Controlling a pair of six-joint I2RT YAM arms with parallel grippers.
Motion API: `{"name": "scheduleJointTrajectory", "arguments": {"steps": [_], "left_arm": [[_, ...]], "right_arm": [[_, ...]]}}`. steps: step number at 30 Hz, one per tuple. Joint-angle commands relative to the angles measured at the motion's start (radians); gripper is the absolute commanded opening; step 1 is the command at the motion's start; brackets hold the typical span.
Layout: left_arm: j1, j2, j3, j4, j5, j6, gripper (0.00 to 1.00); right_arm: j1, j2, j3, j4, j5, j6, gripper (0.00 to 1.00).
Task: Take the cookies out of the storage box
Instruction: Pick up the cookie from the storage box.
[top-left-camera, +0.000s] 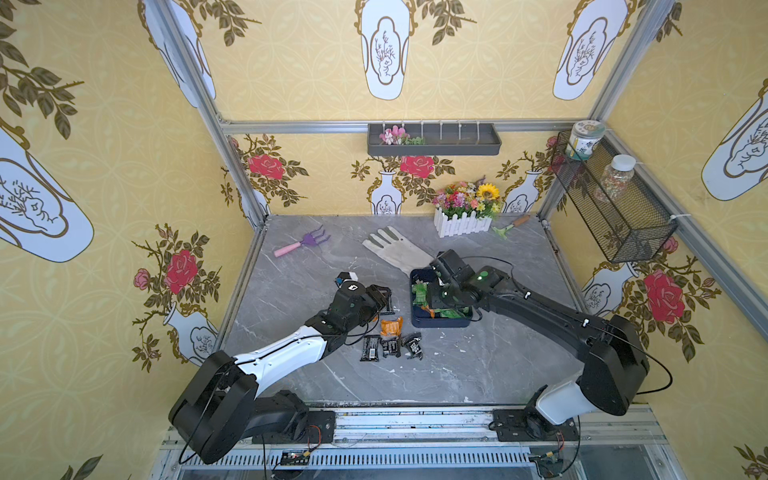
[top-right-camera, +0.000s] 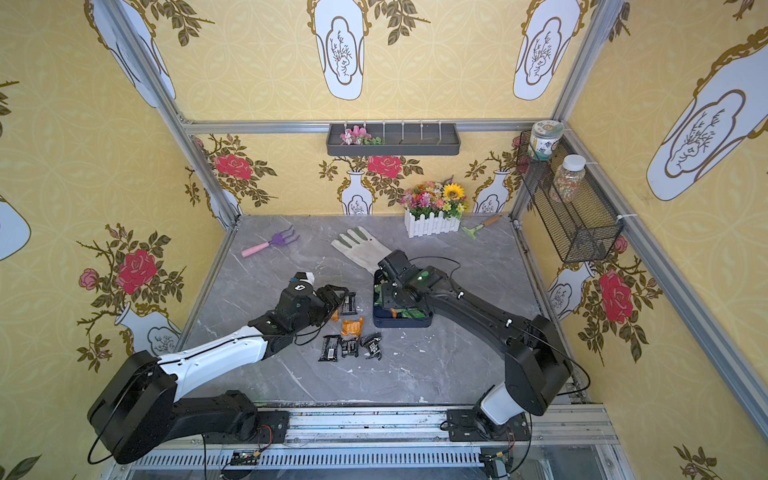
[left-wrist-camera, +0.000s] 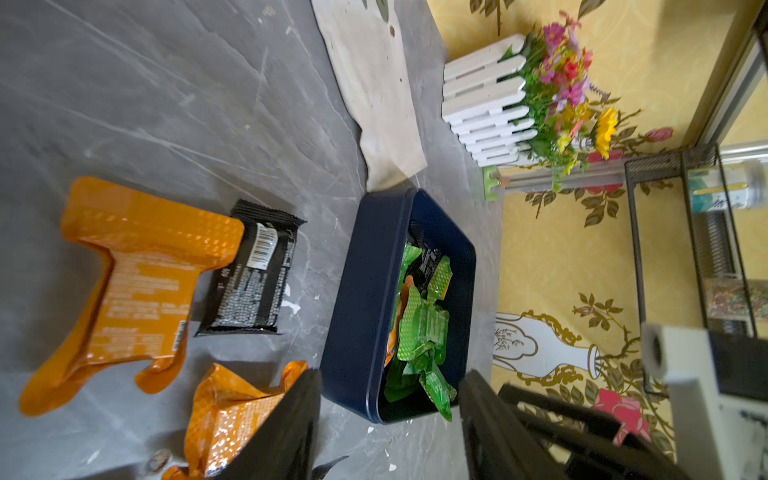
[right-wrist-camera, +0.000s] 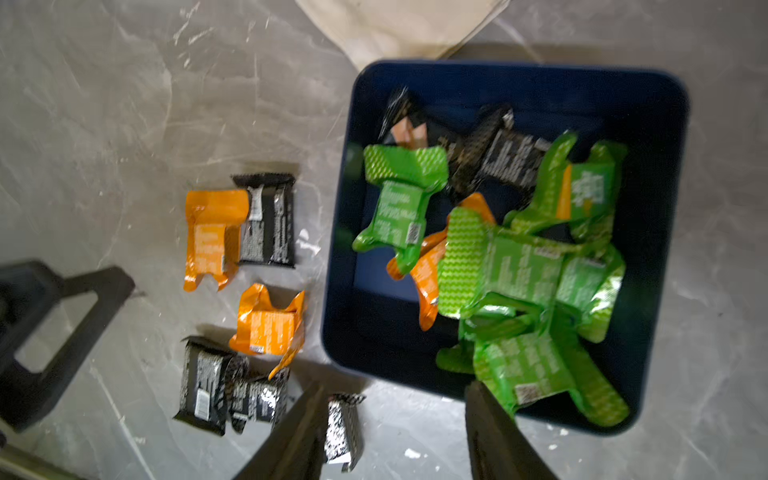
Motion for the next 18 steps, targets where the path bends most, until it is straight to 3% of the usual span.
{"name": "scheduleJointTrajectory", "arguments": {"steps": [1, 6, 18], "left_arm": [[-0.016, 0.058, 0.031, 0.021, 0.04, 0.034, 0.61], [-0.031, 0.136, 0.073, 0.038, 0.077, 0.036, 0.6], [-0.033, 0.273, 0.076, 0.16, 0.158, 0.002, 0.49]], "right_arm": [[-0.063, 0.048, 0.031, -0.024, -0.088, -0.103, 0.59], [-0.111, 0.142, 0.078, -0.003, -0.131, -0.126, 0.6], [-0.161, 0.283, 0.005, 0.287, -0.336, 0.058, 0.56]]}}
